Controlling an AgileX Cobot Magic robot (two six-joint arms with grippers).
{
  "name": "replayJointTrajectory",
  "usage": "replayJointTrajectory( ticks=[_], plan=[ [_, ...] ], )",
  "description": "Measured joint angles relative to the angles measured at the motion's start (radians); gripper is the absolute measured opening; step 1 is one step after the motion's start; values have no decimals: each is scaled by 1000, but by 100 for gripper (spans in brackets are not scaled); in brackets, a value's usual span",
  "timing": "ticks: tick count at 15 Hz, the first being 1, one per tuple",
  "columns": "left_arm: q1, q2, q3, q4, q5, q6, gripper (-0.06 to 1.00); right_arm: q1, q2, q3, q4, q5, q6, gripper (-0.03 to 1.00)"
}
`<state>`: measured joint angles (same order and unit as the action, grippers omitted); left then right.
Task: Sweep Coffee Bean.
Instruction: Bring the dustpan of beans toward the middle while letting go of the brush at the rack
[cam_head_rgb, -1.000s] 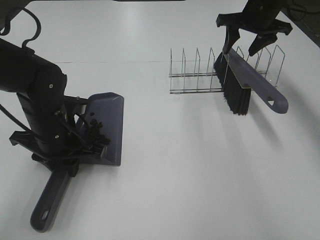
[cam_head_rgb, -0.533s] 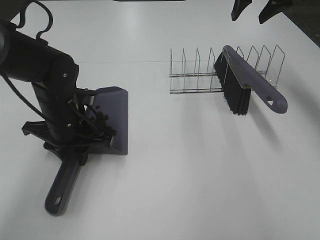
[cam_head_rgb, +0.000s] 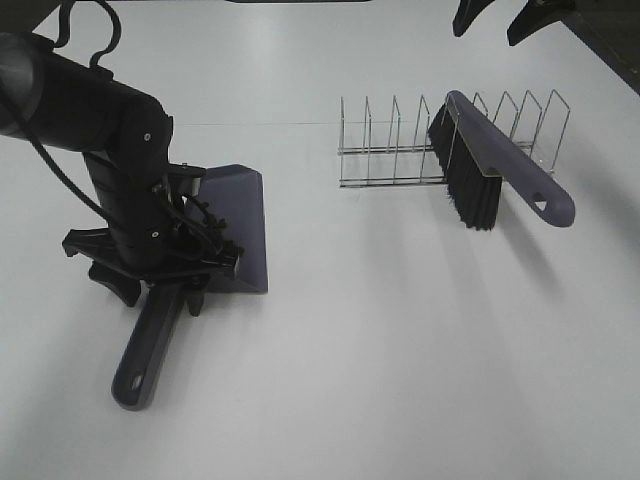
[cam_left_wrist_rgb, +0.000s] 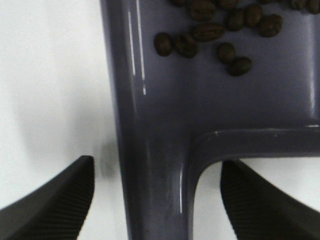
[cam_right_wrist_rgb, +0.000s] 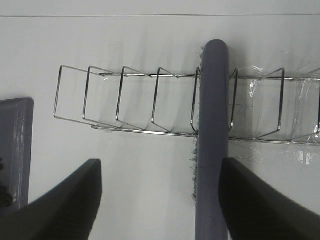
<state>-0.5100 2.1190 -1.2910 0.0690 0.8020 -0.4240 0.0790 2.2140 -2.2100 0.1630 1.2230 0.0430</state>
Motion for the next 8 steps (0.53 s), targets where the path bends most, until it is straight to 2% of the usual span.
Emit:
replayJointTrajectory(
  ticks=[2, 4, 6, 8],
  plan=[
    [0, -3, 0, 0, 0, 1, 74, 0, -10, 0, 8, 0, 0, 61],
    [0, -21, -1, 2, 22, 4, 75, 0, -55, 1, 10, 1, 0, 61],
    [2, -55, -28, 20, 107, 41, 75, 0, -109, 37, 10, 0, 0, 61],
    [39, -95, -73, -6, 176, 91, 75, 0, -199, 141, 10, 0, -6, 61]
  ],
)
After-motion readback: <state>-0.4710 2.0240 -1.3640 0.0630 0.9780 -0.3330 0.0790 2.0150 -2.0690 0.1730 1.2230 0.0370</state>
